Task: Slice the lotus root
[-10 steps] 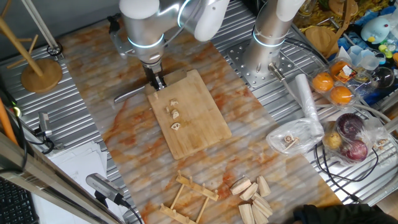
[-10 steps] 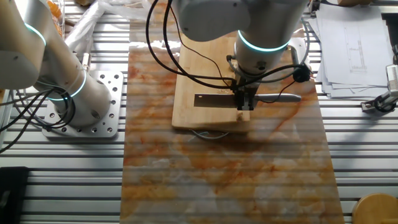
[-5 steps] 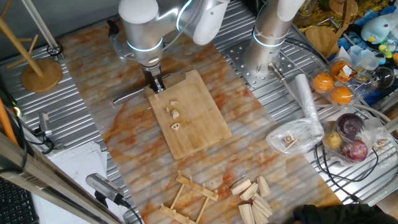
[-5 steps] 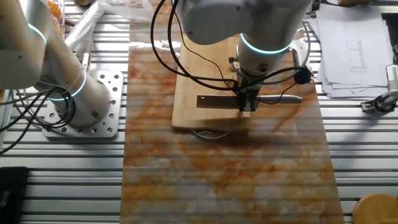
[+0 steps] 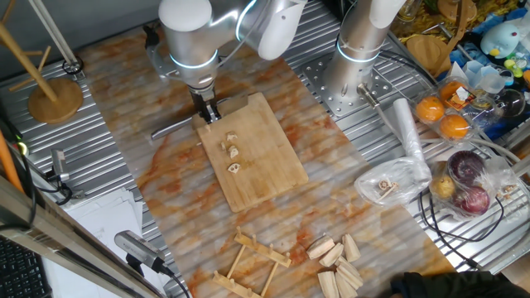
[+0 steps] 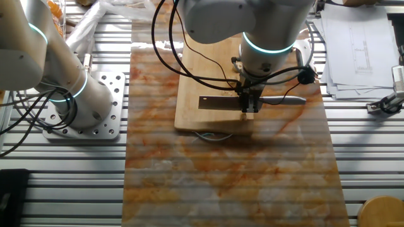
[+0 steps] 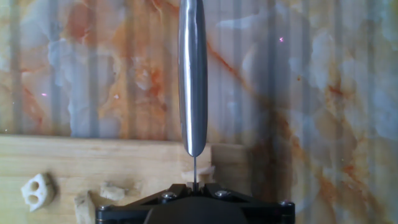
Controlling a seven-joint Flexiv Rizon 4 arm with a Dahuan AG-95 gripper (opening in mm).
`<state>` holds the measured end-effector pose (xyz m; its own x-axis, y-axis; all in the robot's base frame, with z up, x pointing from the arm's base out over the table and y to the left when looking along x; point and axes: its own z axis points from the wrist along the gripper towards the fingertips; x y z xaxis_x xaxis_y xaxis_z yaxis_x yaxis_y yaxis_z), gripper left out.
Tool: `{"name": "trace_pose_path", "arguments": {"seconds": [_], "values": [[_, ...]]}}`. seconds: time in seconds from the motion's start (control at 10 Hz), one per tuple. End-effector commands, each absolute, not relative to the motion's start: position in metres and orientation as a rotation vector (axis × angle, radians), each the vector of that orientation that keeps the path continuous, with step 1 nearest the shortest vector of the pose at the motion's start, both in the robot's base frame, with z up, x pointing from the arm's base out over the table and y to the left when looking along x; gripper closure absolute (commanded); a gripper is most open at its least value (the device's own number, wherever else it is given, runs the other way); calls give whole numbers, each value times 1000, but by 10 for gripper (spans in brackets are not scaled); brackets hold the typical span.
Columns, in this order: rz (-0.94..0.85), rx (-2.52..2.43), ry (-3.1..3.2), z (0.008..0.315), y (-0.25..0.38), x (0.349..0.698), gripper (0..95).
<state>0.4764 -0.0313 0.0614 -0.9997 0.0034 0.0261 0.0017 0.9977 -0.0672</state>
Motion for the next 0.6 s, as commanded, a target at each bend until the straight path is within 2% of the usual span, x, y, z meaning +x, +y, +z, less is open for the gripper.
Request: {"name": "trace_pose_path", "arguments": {"seconds": [0.1,0.6], "values": [[105,-1,-3114,63,-32,475,950],[102,-4,-3125,63,-32,475,950]]}}
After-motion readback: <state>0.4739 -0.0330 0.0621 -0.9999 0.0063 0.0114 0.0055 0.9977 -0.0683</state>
